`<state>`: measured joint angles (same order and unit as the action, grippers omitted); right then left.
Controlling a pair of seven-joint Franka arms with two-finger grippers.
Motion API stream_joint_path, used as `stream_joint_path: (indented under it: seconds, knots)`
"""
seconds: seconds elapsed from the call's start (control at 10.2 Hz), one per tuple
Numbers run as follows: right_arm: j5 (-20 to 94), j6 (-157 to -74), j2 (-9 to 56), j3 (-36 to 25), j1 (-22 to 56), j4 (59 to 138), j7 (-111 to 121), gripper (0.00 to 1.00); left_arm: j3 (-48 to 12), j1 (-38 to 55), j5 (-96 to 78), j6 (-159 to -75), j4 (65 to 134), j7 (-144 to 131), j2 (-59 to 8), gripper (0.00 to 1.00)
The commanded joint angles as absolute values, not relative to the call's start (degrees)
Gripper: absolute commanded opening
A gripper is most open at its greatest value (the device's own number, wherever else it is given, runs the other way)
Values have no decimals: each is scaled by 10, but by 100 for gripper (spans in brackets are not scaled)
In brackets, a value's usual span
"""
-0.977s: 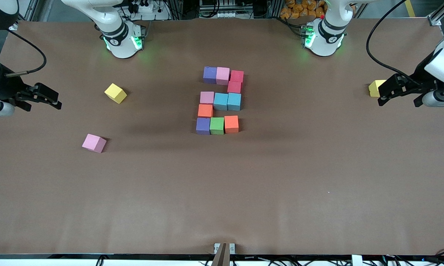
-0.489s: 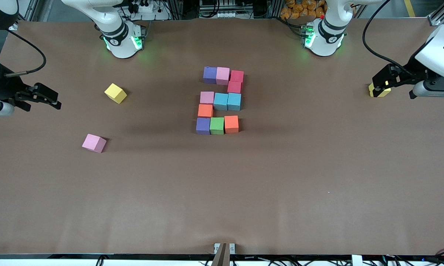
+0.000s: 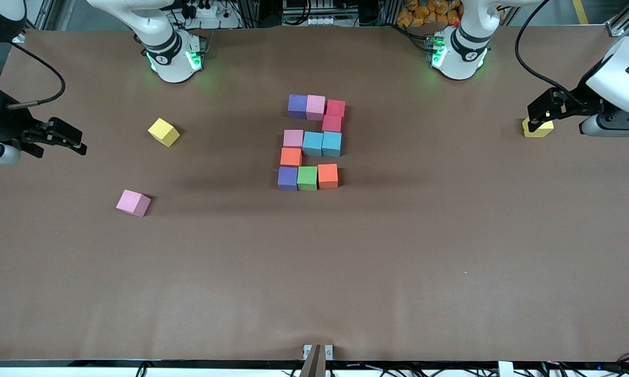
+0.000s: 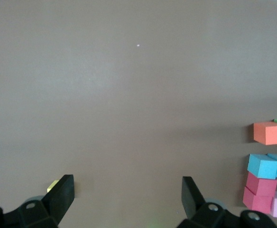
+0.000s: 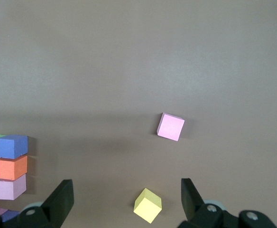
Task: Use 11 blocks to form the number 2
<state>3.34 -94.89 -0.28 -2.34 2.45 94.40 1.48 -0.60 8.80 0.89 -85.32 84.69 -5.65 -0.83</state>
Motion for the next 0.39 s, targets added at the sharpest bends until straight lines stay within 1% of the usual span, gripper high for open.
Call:
stream_joint_path:
  seconds: [0.0,0.29]
  knots:
    - [25,-948,-9,-21,20,950,19,100,-2,93,11,-844,852,-47,-1,100]
    - [25,-949,-9,-21,20,950,19,100,-2,92,11,-844,853,-44,-7,100]
